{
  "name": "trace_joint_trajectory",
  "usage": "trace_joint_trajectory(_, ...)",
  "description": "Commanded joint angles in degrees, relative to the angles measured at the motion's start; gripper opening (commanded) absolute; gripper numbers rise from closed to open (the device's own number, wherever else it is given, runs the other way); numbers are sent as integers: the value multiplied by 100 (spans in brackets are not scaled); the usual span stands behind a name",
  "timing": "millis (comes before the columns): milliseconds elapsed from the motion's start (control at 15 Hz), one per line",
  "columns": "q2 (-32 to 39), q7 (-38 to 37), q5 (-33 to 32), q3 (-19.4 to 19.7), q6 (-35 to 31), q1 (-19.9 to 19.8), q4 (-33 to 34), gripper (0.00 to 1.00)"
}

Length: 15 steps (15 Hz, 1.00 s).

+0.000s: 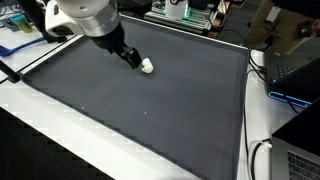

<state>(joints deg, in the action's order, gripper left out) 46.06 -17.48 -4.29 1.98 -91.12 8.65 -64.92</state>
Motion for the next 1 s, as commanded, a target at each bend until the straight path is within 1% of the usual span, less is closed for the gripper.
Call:
trace_joint_trajectory(0,262,124,158,-79,596,-113,451,100)
trace_joint_trajectory(133,345,165,298,-120,866,-166,598,100)
trace_joint_trajectory(267,416,205,434,-150,969,-217,702,100)
trace_joint_trajectory(533,513,91,831,-168,892,-417,751,100)
trace_joint_trajectory(600,352,105,588,-87,810,-234,546,100)
trace_joint_trajectory(867,358,105,597,-85,809,-248,550,100)
trace_joint_trajectory(933,435,2,622,-63,887,-255,632,100)
